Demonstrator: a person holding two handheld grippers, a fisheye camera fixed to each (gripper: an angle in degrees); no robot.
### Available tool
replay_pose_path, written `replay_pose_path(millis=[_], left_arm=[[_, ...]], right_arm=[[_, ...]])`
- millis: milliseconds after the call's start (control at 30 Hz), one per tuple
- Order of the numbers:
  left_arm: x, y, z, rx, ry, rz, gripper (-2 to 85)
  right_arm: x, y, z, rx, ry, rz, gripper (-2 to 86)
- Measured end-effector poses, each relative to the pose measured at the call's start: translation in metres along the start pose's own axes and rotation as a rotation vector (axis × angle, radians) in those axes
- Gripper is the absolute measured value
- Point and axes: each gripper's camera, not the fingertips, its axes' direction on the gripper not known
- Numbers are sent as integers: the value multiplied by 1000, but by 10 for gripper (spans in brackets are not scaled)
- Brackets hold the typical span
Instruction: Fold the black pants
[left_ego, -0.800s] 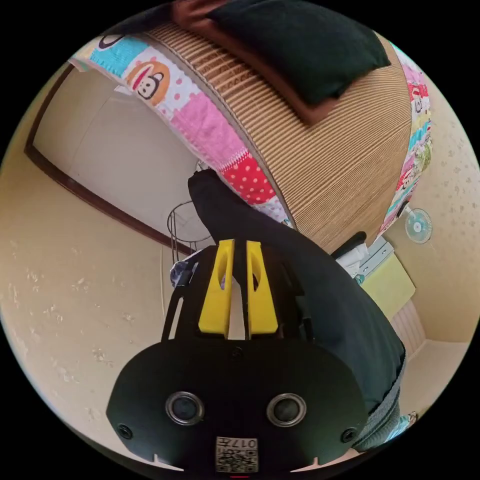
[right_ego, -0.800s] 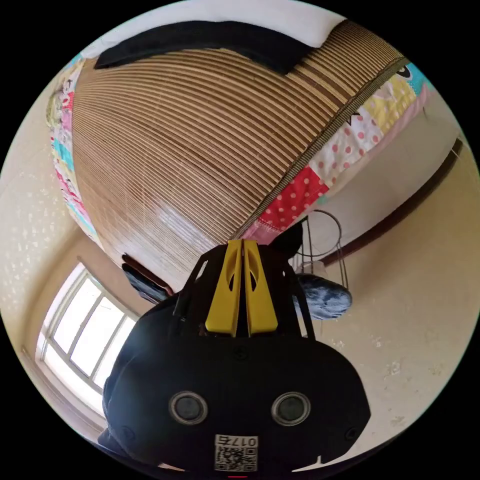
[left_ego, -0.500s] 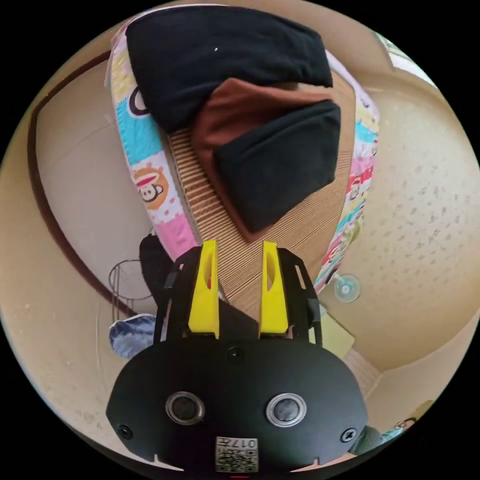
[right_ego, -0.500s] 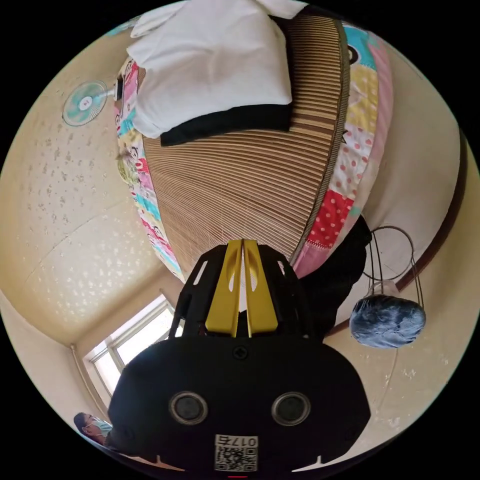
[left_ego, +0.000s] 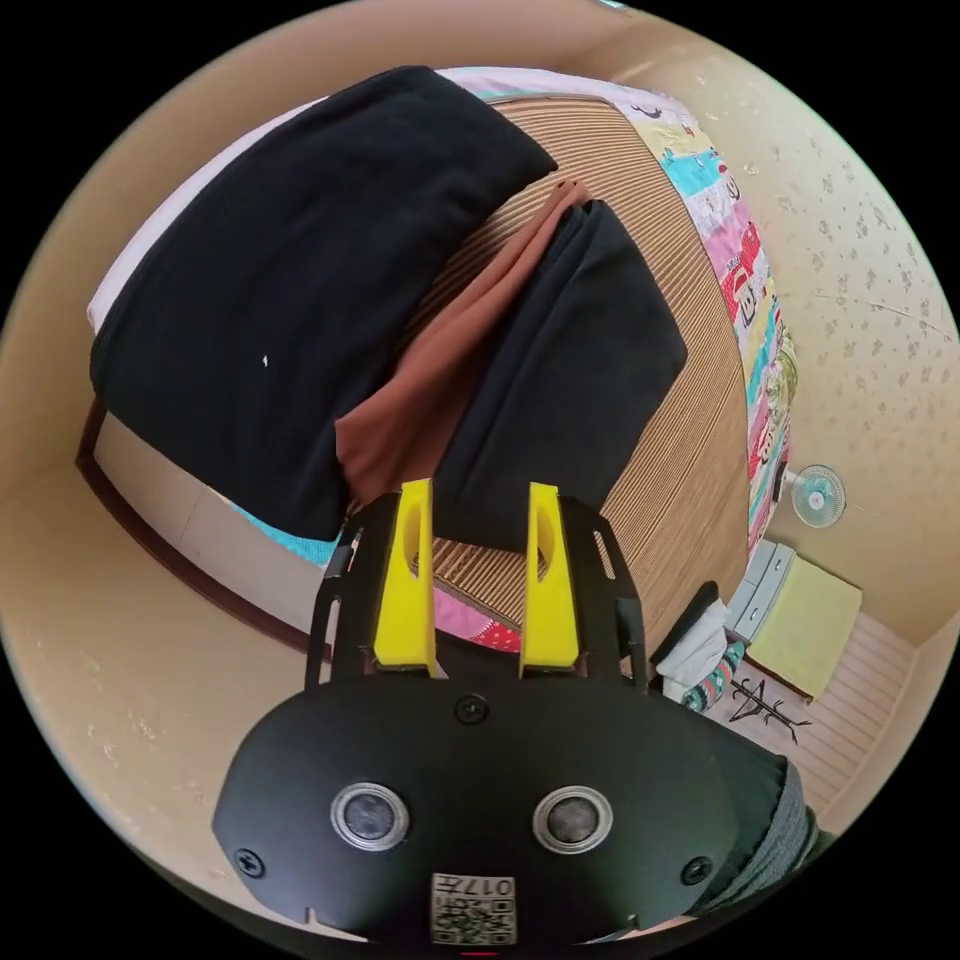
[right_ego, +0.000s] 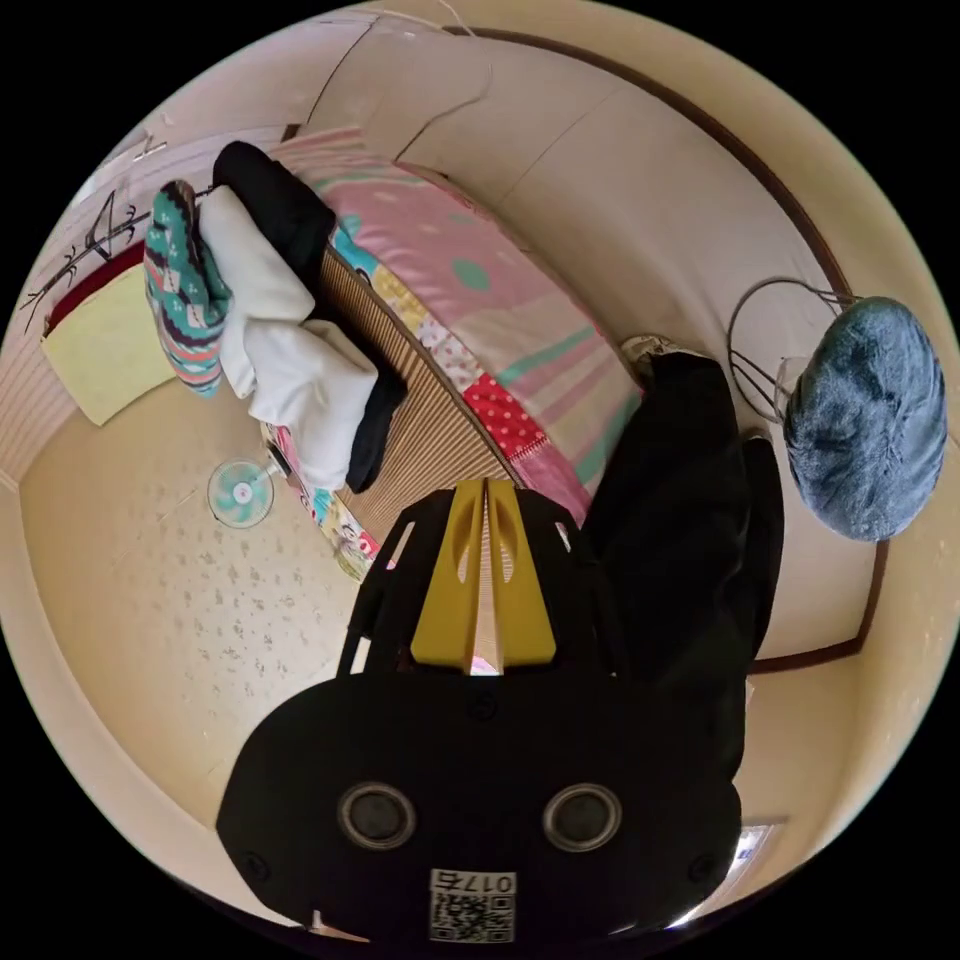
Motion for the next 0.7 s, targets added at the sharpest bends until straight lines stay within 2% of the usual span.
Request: replay_pose_path(millis=[67, 300, 400, 467, 567, 633, 700], left_arm=[[-8, -7, 5, -7, 44, -11, 142], [-51, -13, 39, -17, 261, -172, 156], [-64, -6, 38, 11, 259, -231, 135], [-62, -9, 39, -45, 209, -174, 97], [-49, -15, 57, -267, 216, 16, 57], [-37, -6, 80, -433, 367, 159, 52], [-28, 8, 88, -466, 459, 228, 51]], right_arm=[[6, 11, -14, 58, -32, 8, 5], [3, 31, -7, 27, -42, -77, 5], [8, 36, 4, 13, -40, -89, 4], [16, 42, 15, 8, -51, -70, 4], [31, 47, 30, 19, -128, -12, 4], [38, 49, 41, 15, -206, 14, 3], [41, 48, 51, 5, -245, 23, 3]])
